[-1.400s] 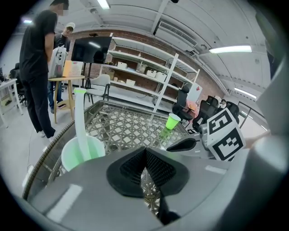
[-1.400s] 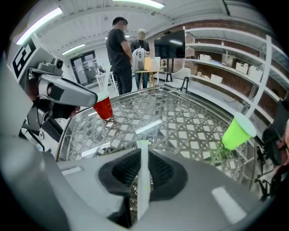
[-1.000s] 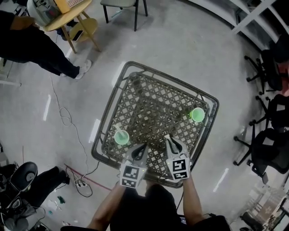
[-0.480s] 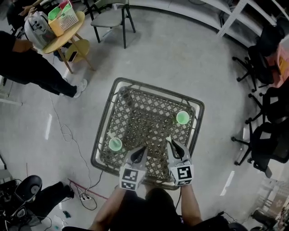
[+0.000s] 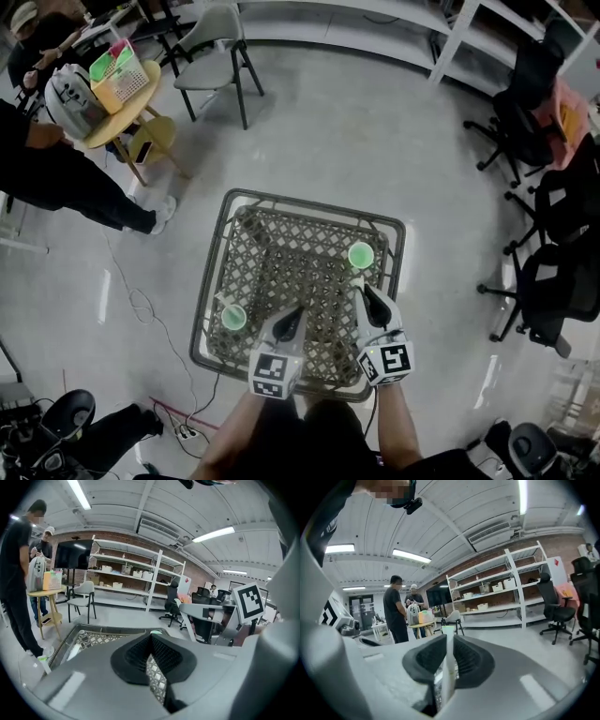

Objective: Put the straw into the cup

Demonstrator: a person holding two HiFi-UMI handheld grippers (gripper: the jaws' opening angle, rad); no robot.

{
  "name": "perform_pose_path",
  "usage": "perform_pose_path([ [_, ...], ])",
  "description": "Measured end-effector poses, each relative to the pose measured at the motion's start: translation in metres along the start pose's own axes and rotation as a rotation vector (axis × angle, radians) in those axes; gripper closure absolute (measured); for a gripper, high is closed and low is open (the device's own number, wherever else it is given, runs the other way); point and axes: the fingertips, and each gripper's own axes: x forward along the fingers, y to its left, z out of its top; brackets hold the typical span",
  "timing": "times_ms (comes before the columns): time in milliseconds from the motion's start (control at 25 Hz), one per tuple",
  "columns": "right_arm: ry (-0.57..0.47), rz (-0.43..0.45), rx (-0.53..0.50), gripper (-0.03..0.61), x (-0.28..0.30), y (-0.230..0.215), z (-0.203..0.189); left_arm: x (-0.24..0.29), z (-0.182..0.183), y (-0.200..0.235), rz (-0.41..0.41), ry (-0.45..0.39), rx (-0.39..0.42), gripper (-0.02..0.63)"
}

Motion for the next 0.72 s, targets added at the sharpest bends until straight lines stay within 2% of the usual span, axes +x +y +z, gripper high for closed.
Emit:
perform_pose_path([
  [440, -0.144, -0.106, 0.061, 0.529, 0.017, -0.046, 0.042, 0.033, 0.0, 0.001, -0.059, 0.02, 0.007, 0.607],
  [720, -0.178, -0.174, 0.078, 0.529, 0.038, -0.077, 0.039, 0.058, -0.011, 0.001, -0.101, 0.057, -0.007, 0.607],
])
